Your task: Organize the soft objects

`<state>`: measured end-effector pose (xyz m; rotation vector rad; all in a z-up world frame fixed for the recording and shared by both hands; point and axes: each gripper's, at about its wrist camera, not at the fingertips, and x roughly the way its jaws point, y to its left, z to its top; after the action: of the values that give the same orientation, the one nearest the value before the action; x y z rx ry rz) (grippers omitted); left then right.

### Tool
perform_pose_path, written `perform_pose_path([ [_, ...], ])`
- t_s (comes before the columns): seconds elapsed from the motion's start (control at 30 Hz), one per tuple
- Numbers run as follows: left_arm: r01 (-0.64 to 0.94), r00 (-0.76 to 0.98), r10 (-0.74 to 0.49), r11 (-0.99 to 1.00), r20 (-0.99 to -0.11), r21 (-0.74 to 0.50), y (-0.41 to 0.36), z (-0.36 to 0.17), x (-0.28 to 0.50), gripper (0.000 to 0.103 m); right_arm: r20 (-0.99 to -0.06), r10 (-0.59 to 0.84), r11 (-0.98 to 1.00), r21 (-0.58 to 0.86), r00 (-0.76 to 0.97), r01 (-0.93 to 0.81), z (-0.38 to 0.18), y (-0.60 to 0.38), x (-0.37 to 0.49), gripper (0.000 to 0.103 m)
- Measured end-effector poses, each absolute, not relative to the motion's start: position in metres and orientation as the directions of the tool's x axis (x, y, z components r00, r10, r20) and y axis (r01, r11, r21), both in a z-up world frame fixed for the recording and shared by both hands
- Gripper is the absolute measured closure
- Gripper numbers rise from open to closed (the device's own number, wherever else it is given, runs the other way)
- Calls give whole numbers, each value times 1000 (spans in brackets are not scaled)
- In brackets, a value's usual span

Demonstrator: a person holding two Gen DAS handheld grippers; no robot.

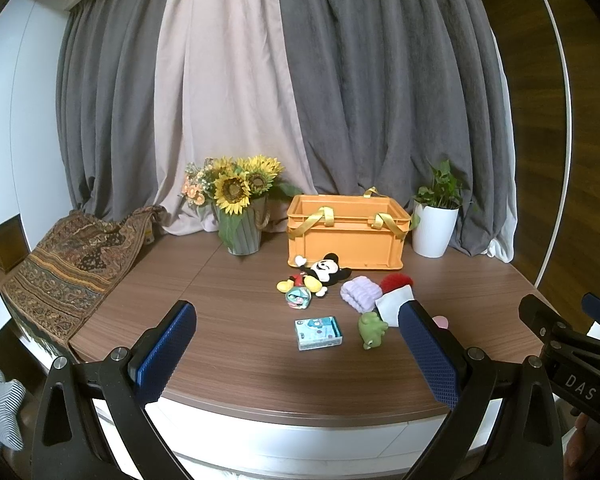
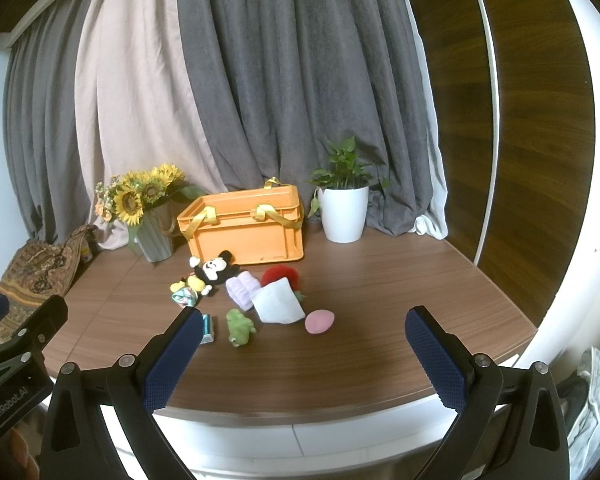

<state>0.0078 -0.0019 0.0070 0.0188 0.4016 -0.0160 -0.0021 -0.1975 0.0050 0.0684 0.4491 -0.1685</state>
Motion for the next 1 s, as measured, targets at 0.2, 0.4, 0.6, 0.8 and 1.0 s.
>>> perform_pose_path([
  [0.2,19,918,-12,1000,-396,15,-4,5,8,0,-439,-147,984,29,886,178,5,-198,-1,1],
  [0.4,24,913,-19,1000,-409,7,-7,-4,10,0,-445,-147,984,28,883,178,4,-199,1,1],
  [0.6,16,893,-26,1000,-449,-25,-3,-20,26,0,-475,-170,974,50,863,220,-11,-204,16,1],
  [0.8,-8,874,-7,1000,-486,-29,0,-35,48,0,-504,-183,971,41,844,236,-28,-204,37,1],
  [1.0,1,848,-13,1000,-530,-23,6,-51,81,1,-543,-158,975,44,825,216,-45,-198,65,1],
])
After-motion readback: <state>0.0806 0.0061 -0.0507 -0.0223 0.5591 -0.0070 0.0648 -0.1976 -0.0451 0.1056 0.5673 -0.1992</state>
